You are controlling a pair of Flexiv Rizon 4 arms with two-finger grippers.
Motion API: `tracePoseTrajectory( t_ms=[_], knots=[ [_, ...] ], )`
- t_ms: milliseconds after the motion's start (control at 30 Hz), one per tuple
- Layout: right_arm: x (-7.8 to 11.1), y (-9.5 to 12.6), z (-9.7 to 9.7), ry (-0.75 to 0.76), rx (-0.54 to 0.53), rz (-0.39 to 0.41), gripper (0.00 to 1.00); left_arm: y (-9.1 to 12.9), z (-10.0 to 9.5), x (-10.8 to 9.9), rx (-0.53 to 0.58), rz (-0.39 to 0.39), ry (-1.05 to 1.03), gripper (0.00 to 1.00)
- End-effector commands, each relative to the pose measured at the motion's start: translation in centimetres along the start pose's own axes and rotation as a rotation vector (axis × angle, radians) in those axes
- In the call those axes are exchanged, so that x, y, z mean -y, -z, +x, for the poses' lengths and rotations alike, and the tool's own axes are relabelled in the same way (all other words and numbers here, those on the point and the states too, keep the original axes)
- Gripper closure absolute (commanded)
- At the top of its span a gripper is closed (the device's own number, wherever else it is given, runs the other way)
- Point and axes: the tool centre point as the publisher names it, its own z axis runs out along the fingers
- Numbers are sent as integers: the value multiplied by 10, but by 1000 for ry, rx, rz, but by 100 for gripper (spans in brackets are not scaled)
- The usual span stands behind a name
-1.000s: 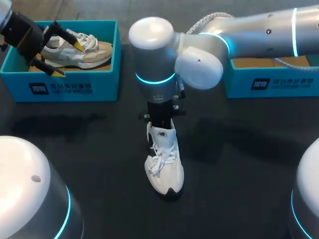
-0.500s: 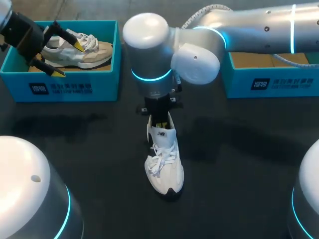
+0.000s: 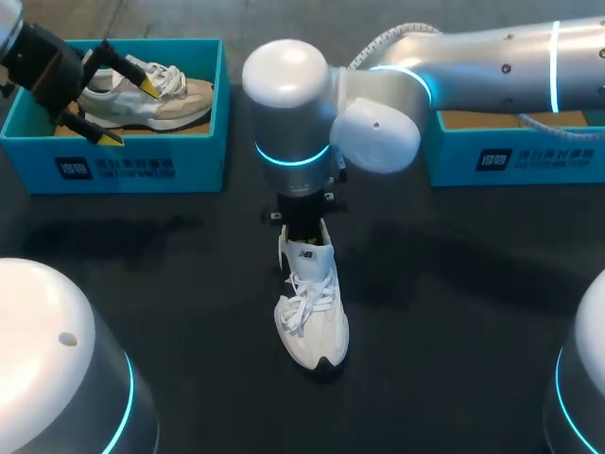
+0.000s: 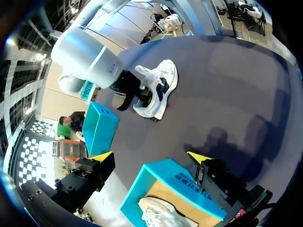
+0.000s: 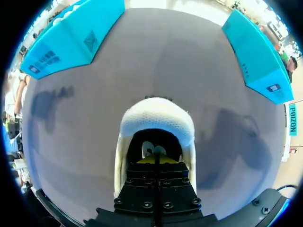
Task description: Take the shoe out of the shoebox, open the shoe tongue, remove and reinsert the insole, then place the shoe into the shoebox
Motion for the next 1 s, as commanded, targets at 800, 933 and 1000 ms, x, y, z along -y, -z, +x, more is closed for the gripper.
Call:
tracePoseTrajectory(
  t_ms=[800, 933, 1000],
  knots=[
    [-31, -10, 0, 78, 40, -90, 100, 0, 0, 1, -3, -2, 0, 0],
    [-29, -13, 2, 78, 44, -79, 100, 0, 0, 1, -3, -2, 0, 0],
    [-27, -14, 2, 72, 44, -72, 100, 0, 0, 1, -3, -2, 0, 0]
  ],
)
